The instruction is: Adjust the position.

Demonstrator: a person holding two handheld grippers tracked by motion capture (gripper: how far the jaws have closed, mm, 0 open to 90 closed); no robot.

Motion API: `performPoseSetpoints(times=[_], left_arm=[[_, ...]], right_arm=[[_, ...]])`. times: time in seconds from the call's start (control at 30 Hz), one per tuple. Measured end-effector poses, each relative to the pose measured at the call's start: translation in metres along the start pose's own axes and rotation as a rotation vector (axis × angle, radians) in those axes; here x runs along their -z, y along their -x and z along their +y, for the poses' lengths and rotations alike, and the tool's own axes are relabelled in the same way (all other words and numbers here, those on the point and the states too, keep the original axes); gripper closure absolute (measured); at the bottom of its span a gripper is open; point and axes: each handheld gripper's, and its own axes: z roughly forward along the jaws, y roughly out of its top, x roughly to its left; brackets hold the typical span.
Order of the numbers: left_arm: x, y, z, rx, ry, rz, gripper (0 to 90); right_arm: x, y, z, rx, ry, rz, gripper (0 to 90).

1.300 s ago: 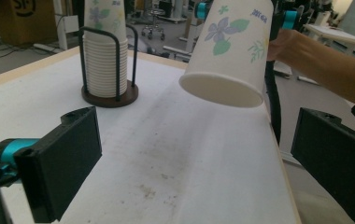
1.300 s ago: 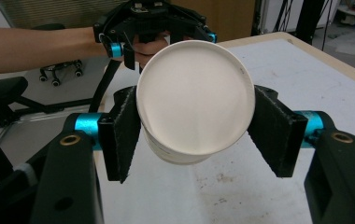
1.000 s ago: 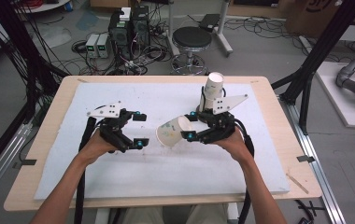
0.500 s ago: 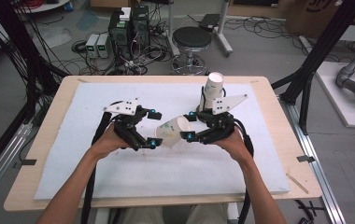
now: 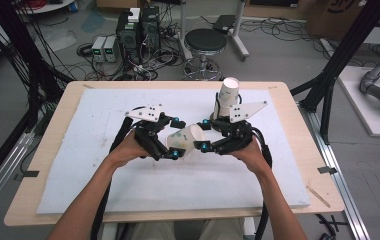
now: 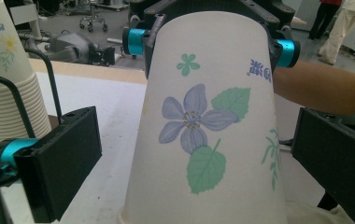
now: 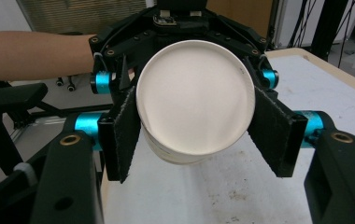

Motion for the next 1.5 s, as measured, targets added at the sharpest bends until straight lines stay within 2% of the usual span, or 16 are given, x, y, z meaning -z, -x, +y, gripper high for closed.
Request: performPoseSetpoints(times=[0.27, 0.7, 0.77, 0.97, 1.27, 1.5], left_arm=[[-0.0021, -0.0039, -0.0012, 0.014, 0.003, -0.005, 1.8], [-0.0082, -0.0060, -0.0044, 0.019, -0.034, -0.012, 4.4], [-0.0074, -0.0062, -0.0043, 0.012, -0.033, -0.025, 11.1], [-0.0061, -0.0043, -0.0039, 0.008, -0.036, -0.030, 14.3], [-0.0023, -0.0016, -0.0027, -0.024, -0.030, -0.047, 28.5], [-0.0014, -0.0011, -0.0039, -0.029, -0.028, -0.037, 30.9]], right_arm=[[0.0000, 0.0000, 0.0001, -0.003, 0.005, 0.004, 37.6], [0.0040, 0.0001, 0.0010, -0.006, 0.038, 0.011, 37.6], [0.0043, -0.0008, 0.0011, -0.008, 0.040, 0.012, 37.7], [0.0051, -0.0010, 0.0012, -0.007, 0.040, 0.013, 37.7], [0.0056, -0.0005, 0.0010, -0.008, 0.043, 0.010, 37.9], [0.0049, -0.0011, 0.0009, -0.005, 0.034, 0.003, 37.5]])
